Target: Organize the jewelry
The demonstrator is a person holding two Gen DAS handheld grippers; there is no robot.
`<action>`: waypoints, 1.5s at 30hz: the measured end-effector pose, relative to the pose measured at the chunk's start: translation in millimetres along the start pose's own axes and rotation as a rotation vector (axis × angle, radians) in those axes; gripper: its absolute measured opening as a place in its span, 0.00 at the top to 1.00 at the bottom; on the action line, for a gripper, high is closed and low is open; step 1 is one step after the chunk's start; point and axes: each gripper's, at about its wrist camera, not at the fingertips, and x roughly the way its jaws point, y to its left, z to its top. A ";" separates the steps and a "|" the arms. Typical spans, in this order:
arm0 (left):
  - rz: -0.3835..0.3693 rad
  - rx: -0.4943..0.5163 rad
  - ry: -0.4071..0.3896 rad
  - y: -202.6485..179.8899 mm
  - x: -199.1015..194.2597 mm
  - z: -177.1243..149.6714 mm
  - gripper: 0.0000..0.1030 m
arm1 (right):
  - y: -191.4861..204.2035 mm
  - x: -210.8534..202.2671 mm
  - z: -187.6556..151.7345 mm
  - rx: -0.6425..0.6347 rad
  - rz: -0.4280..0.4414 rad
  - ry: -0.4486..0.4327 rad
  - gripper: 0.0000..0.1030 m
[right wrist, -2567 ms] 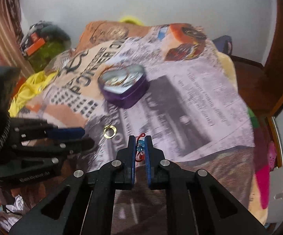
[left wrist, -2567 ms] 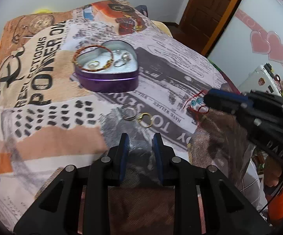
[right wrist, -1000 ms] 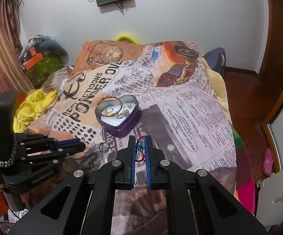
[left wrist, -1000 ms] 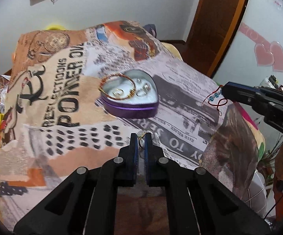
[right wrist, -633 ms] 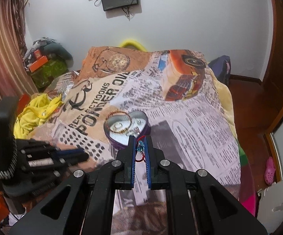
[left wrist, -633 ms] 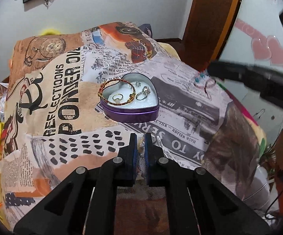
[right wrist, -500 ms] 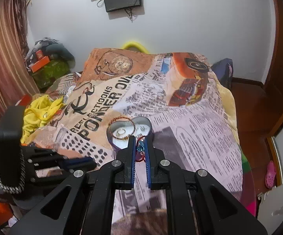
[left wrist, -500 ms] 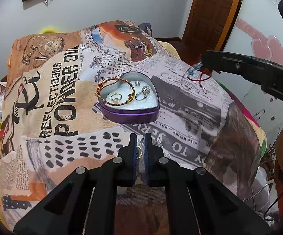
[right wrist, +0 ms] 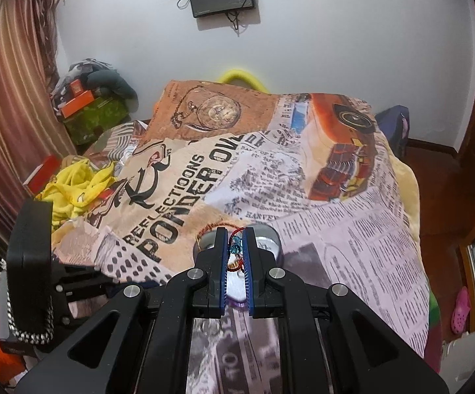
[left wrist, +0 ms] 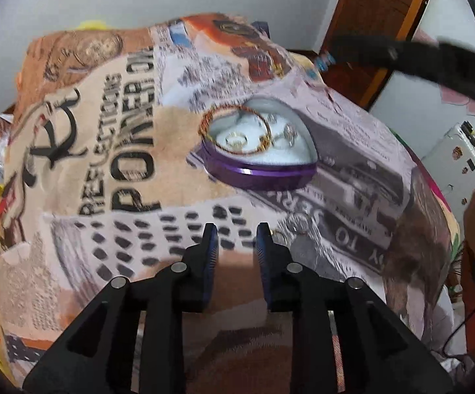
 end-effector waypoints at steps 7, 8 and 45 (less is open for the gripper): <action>-0.030 0.018 0.026 -11.7 12.7 -7.4 0.69 | -0.7 26.0 -1.3 0.009 0.010 0.052 0.92; -0.037 0.018 0.026 -13.2 13.9 -7.3 0.66 | -1.2 31.2 -3.6 0.011 0.009 0.070 0.92; -0.041 0.042 -0.014 -22.0 9.6 -18.2 0.94 | -2.4 22.9 -58.3 0.018 -0.049 0.216 0.64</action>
